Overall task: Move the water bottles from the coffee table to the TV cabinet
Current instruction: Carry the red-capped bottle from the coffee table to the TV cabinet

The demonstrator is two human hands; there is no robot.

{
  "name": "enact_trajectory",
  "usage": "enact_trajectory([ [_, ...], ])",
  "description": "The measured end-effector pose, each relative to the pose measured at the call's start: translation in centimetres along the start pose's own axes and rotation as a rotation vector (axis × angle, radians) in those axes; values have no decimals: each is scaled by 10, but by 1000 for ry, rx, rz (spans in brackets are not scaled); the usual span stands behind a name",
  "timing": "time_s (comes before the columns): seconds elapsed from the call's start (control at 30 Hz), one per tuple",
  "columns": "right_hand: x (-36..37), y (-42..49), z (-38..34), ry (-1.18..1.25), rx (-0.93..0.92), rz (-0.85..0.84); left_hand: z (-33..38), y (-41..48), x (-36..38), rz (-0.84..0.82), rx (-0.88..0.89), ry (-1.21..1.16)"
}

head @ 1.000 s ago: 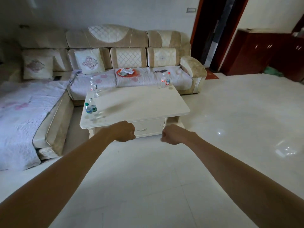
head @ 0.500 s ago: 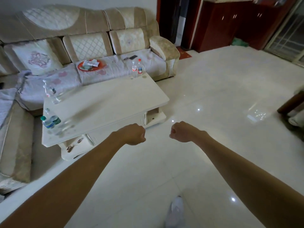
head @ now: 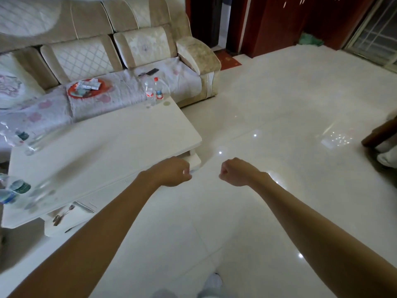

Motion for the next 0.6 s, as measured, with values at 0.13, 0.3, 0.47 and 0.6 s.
enact_trajectory([
  [0.13, -32, 30, 31, 97, 31, 17, 20, 43, -25, 7, 51, -31],
  [0.3, -70, 72, 45, 153, 13, 98, 17, 102, -67, 50, 78, 32],
  [0.47, -99, 127, 57, 175, 53, 101, 8, 179, -96, 26, 114, 62],
  [0.6, -128, 173, 70, 184, 139, 94, -5, 234, -116, -33, 151, 27],
])
Point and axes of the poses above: each hand's wrist, its own y-axis towards the middle knuckle, its own x-axis out of the palm, z = x × y, the point moved 5 cm from there along y, towards the middle knuckle, and after that the axes turned 2 degrees about z, right-handed, at the moved point
